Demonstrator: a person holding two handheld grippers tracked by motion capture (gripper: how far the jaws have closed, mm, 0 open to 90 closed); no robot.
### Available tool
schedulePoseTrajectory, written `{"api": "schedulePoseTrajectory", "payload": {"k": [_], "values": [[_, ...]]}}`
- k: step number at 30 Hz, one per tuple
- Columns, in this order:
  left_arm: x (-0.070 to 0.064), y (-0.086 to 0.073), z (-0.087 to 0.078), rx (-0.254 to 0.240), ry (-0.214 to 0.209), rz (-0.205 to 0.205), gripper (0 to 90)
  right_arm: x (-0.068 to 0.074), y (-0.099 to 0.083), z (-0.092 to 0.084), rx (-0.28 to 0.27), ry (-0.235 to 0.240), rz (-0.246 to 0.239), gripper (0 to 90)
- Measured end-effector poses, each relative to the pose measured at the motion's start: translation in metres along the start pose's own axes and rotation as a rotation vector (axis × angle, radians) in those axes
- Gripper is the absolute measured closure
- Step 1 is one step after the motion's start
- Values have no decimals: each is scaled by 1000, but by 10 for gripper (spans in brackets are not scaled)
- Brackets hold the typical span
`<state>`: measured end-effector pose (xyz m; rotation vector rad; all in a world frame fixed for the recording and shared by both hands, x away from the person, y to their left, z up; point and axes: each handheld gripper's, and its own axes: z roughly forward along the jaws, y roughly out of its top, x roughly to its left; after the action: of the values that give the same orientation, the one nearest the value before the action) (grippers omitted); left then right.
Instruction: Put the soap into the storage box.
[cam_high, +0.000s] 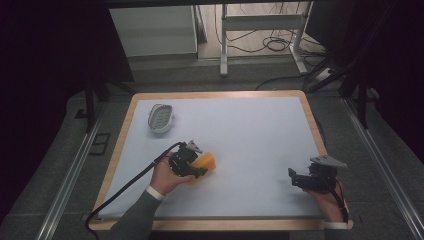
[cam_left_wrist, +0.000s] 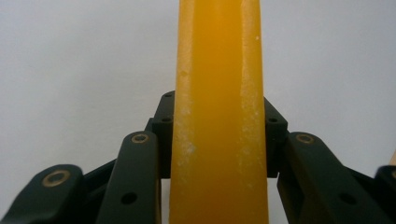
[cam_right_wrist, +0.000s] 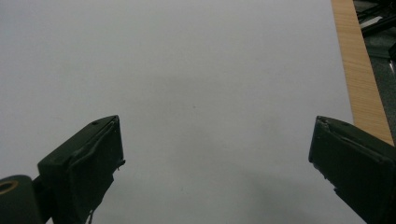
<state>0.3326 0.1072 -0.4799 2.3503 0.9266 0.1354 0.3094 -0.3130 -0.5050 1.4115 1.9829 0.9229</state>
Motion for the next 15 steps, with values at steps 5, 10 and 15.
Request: {"api": "schedulePoseTrajectory", "payload": {"k": [5,10,15], "values": [[8,1,-13,-41,6,-26,612,-1,0,0,0,-2,1,30],[16,1,-23,-60,12,-41,612,-1,0,0,0,-6,3,31],[24,2,-31,-80,16,-58,612,-2,-1,1,6,-7,9,31]]}}
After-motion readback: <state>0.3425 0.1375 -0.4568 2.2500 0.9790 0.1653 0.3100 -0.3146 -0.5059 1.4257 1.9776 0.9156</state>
